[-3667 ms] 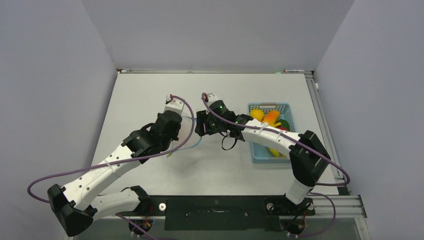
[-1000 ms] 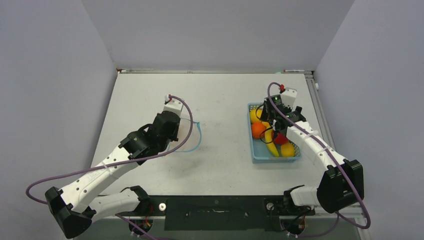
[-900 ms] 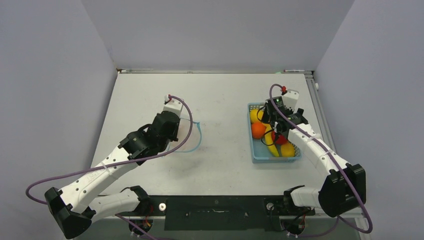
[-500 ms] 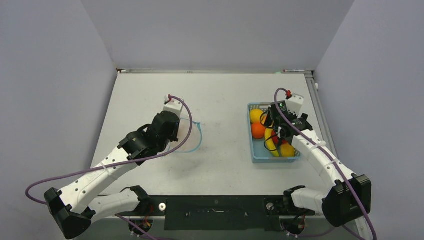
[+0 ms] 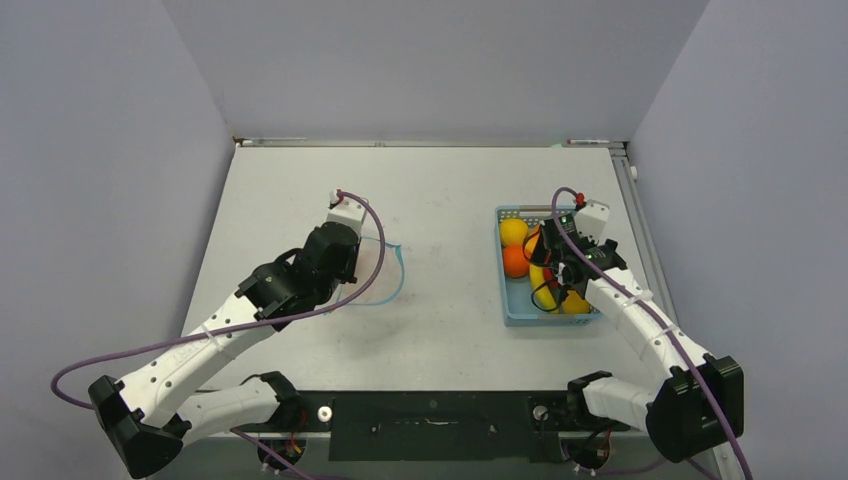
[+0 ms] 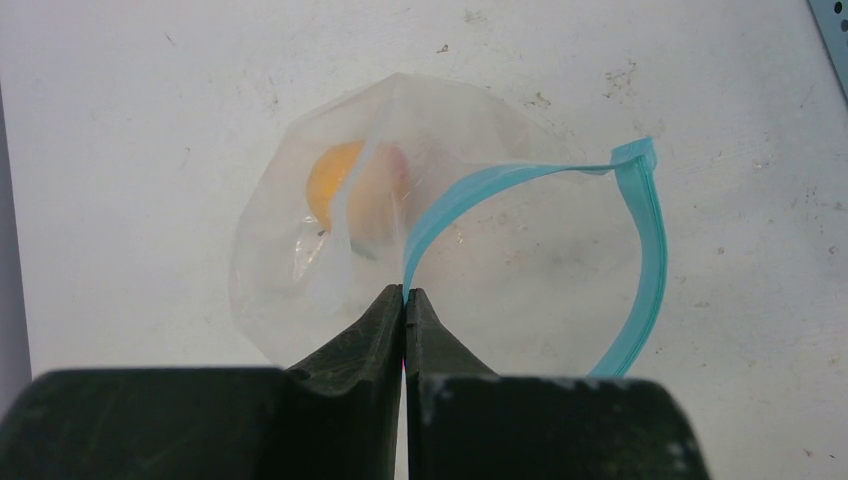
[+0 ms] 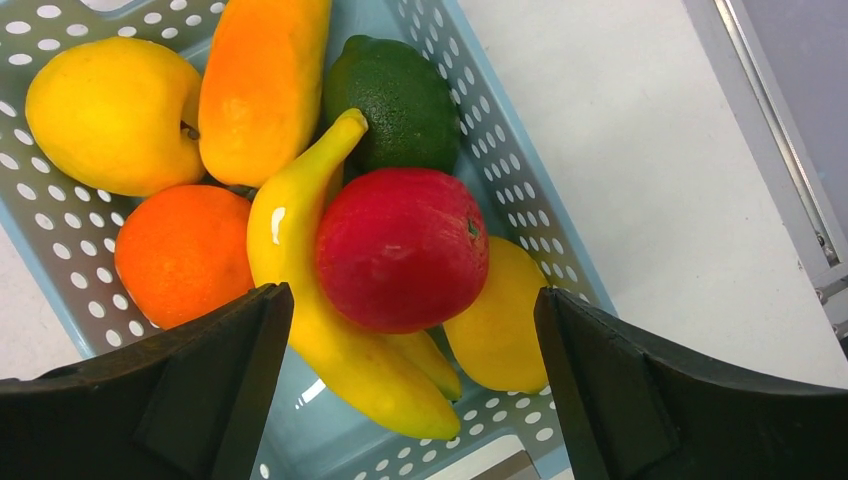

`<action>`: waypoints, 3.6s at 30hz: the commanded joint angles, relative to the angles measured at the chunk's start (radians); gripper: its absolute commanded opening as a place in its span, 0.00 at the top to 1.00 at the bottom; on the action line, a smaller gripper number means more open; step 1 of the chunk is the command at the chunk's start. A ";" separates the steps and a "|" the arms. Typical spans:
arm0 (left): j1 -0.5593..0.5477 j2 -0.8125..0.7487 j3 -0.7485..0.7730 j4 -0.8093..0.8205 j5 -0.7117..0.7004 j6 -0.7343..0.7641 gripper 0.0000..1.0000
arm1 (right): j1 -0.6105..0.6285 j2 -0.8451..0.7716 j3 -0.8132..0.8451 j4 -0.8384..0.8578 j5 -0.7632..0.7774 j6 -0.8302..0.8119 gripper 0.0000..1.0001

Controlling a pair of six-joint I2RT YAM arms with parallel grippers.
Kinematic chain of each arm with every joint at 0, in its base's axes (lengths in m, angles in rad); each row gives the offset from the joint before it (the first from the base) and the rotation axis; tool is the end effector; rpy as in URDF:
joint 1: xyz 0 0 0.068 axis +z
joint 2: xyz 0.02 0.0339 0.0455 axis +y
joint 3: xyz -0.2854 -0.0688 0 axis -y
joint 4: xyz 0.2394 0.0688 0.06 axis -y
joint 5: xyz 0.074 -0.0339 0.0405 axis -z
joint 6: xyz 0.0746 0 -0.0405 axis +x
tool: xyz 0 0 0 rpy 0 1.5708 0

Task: Place the food in the zip-top bag and seal the zipper
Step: Pick up the fake fruit from the bin, then place the fake fruit in the zipper food storage bag.

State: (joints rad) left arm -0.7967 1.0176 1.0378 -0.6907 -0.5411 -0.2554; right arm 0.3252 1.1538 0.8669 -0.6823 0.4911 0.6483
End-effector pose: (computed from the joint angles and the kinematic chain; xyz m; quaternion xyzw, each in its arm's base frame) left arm 0.1787 -0.1278 0.3354 0.1199 0.8671 -0.0024 0.4834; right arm 0.2293 0.0402 0.2490 0.2201 0.9028 -0.0708 0.3626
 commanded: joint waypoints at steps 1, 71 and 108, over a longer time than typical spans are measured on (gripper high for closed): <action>0.007 -0.004 0.005 0.054 -0.003 -0.005 1.00 | -0.013 -0.006 -0.010 0.031 0.001 0.008 0.04; 0.005 0.015 0.005 0.049 -0.017 -0.005 1.00 | 0.177 -0.123 0.106 0.233 -0.316 -0.073 0.72; 0.006 0.004 0.006 0.048 -0.019 -0.005 1.00 | 0.574 -0.011 0.130 0.538 -0.611 -0.087 0.71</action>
State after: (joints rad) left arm -0.7967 1.0382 1.0363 -0.6903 -0.5457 -0.2550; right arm 0.8608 1.1122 0.9913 -0.2687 -0.0391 0.5465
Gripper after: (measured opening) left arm 0.004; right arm 0.691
